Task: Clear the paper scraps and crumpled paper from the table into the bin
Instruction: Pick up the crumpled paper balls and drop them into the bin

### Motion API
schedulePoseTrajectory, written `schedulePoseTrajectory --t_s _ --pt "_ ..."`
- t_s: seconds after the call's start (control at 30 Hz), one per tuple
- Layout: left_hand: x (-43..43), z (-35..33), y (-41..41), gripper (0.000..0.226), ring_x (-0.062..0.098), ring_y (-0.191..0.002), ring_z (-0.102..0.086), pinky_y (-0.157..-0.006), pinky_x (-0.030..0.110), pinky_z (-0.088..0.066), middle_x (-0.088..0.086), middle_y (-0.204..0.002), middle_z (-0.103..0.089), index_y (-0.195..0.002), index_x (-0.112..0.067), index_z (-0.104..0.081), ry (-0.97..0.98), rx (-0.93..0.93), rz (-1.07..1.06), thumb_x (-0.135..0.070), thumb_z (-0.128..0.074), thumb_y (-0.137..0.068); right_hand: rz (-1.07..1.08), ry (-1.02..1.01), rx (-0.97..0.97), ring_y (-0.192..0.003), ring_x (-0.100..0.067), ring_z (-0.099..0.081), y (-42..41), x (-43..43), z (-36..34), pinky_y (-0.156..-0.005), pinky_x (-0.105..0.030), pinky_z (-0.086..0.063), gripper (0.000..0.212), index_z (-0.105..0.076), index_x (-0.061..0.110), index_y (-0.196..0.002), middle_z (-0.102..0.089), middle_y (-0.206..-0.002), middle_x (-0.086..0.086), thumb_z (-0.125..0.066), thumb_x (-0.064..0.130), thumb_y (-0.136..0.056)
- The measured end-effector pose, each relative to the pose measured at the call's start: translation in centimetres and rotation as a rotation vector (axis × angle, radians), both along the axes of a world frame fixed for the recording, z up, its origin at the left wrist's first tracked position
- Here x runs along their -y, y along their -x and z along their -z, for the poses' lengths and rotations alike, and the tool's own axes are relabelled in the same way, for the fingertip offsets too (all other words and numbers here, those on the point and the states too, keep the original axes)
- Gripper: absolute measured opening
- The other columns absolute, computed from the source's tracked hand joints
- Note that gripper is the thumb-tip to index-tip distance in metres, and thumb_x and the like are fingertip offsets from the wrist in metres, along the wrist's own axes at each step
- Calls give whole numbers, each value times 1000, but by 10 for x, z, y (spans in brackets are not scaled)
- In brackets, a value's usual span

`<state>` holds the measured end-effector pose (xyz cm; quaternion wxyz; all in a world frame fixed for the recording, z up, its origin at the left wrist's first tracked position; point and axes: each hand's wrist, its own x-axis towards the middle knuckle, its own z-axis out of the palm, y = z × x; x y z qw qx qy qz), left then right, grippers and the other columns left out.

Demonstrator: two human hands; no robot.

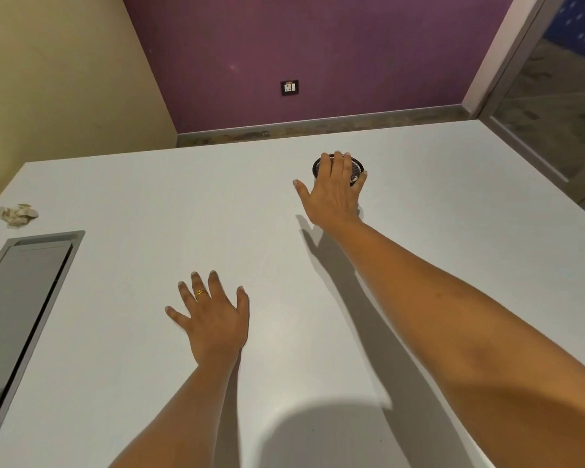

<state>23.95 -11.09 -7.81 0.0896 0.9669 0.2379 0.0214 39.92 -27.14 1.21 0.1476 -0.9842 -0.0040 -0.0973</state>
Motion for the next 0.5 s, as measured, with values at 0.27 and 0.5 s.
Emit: schedulePoseTrajectory --t_s 0.27,0.5 --pt "0 -1 0 60 37 -142 -14 -108 65 -13 18 -150 -27 -140 -11 -29 20 5 2 -45 -37 -92 -98 -120 127 -146 -27 -10 45 -11 36 -116 -54 -5 52 -36 10 -138 -22 -154 -15 -47 34 -93" --pt "-1 -4 5 60 34 -143 -10 -111 62 -11 16 -153 -22 -142 -13 -25 45 9 14 -45 -33 -93 -165 -58 -140 -147 -26 -7 118 -14 93 -112 -62 -8 48 -31 20 -141 -17 -157 -8 -37 38 -96"
